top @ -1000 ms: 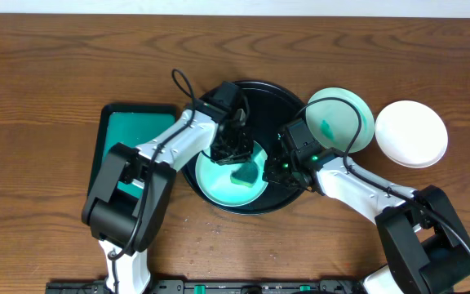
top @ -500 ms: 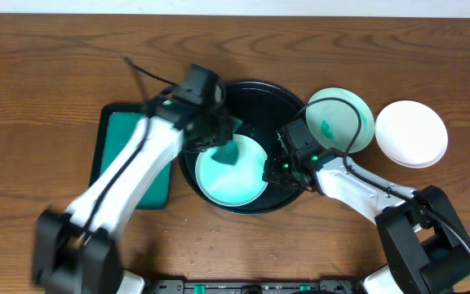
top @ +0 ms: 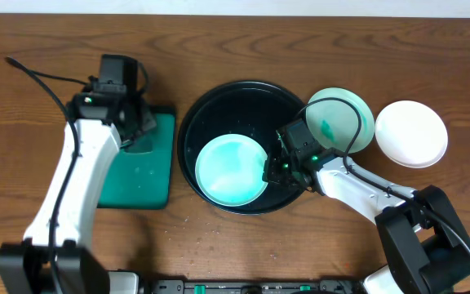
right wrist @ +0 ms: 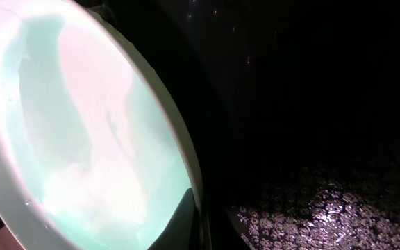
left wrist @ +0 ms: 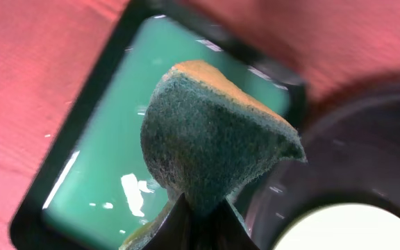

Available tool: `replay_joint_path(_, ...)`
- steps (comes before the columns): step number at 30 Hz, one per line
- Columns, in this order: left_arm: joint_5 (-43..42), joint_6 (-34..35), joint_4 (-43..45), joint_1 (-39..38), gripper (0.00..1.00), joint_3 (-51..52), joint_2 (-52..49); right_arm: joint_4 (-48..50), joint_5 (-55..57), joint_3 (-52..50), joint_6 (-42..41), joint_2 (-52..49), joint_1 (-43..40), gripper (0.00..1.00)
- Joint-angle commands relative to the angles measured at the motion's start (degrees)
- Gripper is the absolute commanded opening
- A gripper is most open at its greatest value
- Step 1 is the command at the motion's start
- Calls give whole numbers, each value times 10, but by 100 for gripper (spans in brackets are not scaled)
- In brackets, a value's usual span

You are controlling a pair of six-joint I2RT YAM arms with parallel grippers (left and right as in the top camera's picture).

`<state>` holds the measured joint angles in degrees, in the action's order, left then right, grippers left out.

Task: Clean dirty plates on tray and stack at the side
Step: 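Return the sponge to the green basin with the left gripper, then lift the scrubbed mint-green plate with the right gripper toward the right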

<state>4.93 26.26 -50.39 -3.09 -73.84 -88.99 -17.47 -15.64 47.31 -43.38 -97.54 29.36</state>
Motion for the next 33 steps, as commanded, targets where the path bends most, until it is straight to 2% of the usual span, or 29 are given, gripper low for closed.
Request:
replay_joint_path(1, 1, -22, -1, 26, 7, -3, -43, -12, 8, -5, 6, -6, 7, 1)
replay_joint_path(8, -13, -36, 1, 33, 7, -3, -156, -10, 8, -5, 6, -6, 7, 1)
replay_joint_path(13, -14, -36, 5, 33, 7, -3, -192, -10, 8, -5, 6, -6, 7, 1)
replay_joint_path(14, -15, -36, 5, 33, 12, -3, -192, -10, 8, -5, 6, -6, 7, 1)
replay_joint_path(15, -15, -35, 5, 33, 26, -3, -191, -10, 8, -5, 6, -6, 7, 1)
replay_joint_path(16, -18, -36, 5, 33, 53, -3, -188, -9, 8, -5, 6, -6, 7, 1)
replay_joint_path(17, -26, -36, 5, 33, 70, -3, -185, -9, 8, -5, 6, -6, 7, 1)
replay_joint_path(18, -37, -36, 5, 33, 76, -3, -180, -9, 8, -5, 6, -6, 7, 1)
replay_joint_path(25, -100, -43, 4, 32, 78, -3, -93, -9, 8, -5, 8, -6, 6, 1)
replay_joint_path(33, -104, -59, -36, 0, 78, -3, 133, 15, -33, -5, 30, -5, 6, 2)
